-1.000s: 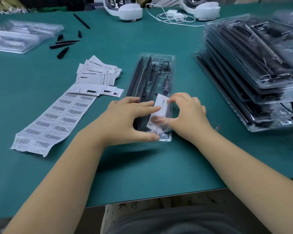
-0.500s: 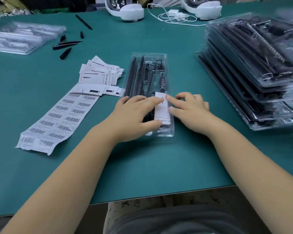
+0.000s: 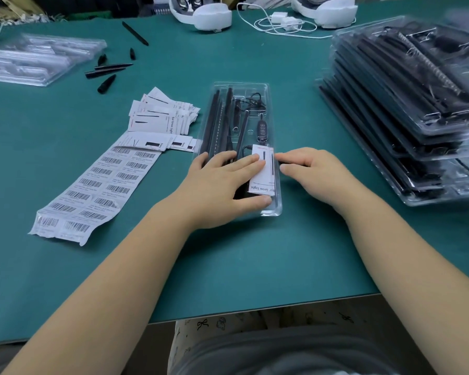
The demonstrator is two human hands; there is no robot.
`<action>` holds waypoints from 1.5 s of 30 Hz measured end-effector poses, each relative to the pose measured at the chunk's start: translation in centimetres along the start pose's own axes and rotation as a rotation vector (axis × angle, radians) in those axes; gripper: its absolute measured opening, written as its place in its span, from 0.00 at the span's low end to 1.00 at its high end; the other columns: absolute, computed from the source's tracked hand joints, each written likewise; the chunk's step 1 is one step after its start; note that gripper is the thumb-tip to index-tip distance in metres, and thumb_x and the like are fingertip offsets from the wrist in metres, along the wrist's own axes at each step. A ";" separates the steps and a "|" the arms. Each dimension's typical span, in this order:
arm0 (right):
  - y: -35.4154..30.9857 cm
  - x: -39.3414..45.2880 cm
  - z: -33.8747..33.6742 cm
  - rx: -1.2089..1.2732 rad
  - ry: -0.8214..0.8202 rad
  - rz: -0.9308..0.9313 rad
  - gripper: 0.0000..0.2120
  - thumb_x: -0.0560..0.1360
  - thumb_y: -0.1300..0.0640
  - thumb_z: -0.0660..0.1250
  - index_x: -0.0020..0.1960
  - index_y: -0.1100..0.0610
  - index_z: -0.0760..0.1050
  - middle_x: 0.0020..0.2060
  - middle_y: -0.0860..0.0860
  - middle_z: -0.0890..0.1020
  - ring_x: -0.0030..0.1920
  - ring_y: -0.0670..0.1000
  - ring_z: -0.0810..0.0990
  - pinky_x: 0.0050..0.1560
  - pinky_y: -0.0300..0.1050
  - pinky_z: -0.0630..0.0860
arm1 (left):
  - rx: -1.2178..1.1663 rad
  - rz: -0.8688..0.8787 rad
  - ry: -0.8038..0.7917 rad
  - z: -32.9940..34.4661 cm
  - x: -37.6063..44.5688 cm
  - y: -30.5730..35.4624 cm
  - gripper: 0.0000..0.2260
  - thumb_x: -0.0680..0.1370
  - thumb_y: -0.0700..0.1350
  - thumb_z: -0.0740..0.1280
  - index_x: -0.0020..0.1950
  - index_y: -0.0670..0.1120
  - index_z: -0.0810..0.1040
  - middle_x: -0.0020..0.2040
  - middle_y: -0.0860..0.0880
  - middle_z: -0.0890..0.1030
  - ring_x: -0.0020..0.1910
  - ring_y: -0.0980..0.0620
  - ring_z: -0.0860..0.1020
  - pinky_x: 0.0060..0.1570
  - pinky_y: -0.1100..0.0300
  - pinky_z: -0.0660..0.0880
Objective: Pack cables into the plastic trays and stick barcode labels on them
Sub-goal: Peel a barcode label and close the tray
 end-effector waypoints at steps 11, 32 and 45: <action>0.4 0.1 1.0 -0.300 -0.152 -0.020 0.28 0.74 0.41 0.58 0.73 0.38 0.58 0.68 0.43 0.65 0.70 0.46 0.54 0.65 0.44 0.47 | -0.050 0.083 0.009 0.0 -0.9 0.8 0.42 0.68 0.78 0.46 0.78 0.59 0.49 0.78 0.61 0.48 0.78 0.51 0.45 0.73 0.39 0.39; -0.2 -0.1 0.7 -0.097 -0.117 -0.038 0.34 0.73 0.49 0.68 0.75 0.47 0.57 0.67 0.43 0.71 0.71 0.48 0.59 0.74 0.52 0.51 | -0.018 0.047 0.037 -0.6 -0.7 1.2 0.44 0.63 0.77 0.43 0.77 0.61 0.52 0.77 0.63 0.54 0.77 0.53 0.50 0.74 0.40 0.44; -0.4 -0.2 0.9 -0.223 -0.107 0.026 0.29 0.75 0.48 0.63 0.75 0.48 0.60 0.70 0.47 0.65 0.72 0.51 0.57 0.72 0.49 0.54 | -0.069 0.067 0.022 -0.4 -0.8 0.4 0.49 0.63 0.77 0.52 0.79 0.54 0.50 0.79 0.58 0.48 0.77 0.57 0.46 0.75 0.48 0.40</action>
Point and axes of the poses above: each hand's wrist, its own x-axis towards the middle knuckle, its own z-axis out of the palm, y = z × x, the point moved 7 cm from there along x, towards the middle knuckle
